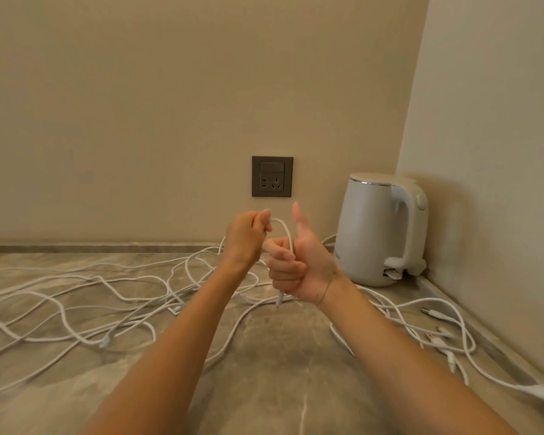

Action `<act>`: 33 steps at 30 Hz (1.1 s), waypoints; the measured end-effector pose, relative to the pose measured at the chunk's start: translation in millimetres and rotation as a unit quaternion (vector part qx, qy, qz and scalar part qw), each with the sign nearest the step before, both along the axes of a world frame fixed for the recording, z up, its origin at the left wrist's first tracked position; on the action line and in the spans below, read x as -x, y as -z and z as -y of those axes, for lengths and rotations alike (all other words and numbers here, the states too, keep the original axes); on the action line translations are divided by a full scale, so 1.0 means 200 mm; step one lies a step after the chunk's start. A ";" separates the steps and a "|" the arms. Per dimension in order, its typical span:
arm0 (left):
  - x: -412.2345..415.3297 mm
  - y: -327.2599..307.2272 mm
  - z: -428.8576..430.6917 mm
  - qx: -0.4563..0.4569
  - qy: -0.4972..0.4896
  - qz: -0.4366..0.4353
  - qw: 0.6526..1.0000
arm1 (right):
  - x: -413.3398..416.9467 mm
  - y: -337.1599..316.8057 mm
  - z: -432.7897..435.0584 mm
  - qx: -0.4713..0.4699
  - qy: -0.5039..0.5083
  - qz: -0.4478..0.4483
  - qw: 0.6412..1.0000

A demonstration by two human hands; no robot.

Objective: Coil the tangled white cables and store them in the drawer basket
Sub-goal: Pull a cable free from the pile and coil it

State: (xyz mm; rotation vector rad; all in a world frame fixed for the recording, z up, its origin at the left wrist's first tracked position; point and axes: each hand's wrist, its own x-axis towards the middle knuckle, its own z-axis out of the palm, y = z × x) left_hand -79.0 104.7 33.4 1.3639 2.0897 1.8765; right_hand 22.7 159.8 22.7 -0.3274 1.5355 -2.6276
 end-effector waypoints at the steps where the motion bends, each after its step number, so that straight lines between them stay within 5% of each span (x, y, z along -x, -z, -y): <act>1: 0.01 0.02 0.00 0.037 0.032 0.009 0.999 | 0.02 0.00 -0.02 0.022 -0.029 -0.018 0.999; 5: 0.05 0.11 -0.05 0.164 0.125 -0.050 0.977 | 0.05 0.01 -0.13 0.130 -0.092 -0.056 0.986; 11: -0.06 0.15 -0.03 0.306 0.204 -0.089 0.926 | -0.04 -0.03 -0.27 0.176 0.214 -0.021 0.961; 19: -0.15 0.05 0.00 0.437 0.258 -0.197 0.839 | -0.02 0.03 -0.31 0.171 0.313 -0.033 0.934; 26: -0.06 -0.07 0.08 0.357 0.171 -0.259 0.881 | 0.01 0.02 -0.27 -0.013 0.319 0.037 0.947; 33: 0.02 -0.13 0.12 0.203 0.103 -0.222 0.948 | 0.04 0.05 -0.24 -0.180 0.347 0.116 0.913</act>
